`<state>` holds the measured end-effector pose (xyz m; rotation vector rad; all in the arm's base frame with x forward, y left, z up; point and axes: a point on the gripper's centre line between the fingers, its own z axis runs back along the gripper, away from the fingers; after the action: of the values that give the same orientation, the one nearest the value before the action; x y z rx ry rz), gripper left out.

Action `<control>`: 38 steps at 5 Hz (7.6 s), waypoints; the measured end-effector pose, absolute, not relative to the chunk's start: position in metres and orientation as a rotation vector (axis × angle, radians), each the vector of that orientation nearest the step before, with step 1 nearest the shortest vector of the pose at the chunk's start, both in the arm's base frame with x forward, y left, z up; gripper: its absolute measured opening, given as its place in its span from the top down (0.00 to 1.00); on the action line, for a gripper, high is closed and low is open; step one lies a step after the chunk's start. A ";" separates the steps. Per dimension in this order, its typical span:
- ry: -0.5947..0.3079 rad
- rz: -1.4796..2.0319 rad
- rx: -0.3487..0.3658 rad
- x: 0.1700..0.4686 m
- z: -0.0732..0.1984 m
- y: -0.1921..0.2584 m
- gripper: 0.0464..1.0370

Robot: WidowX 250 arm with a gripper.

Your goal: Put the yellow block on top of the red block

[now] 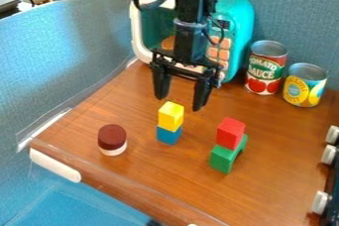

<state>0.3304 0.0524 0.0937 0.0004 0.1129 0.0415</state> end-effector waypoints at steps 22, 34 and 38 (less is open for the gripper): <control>0.071 -0.180 -0.098 0.350 0.091 -0.026 0.46; 0.045 -0.010 0.029 0.350 0.158 0.013 0.04; 0.041 0.148 -0.078 0.322 0.101 0.097 0.04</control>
<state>0.3220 0.0966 0.1005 -0.0776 0.0414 0.1476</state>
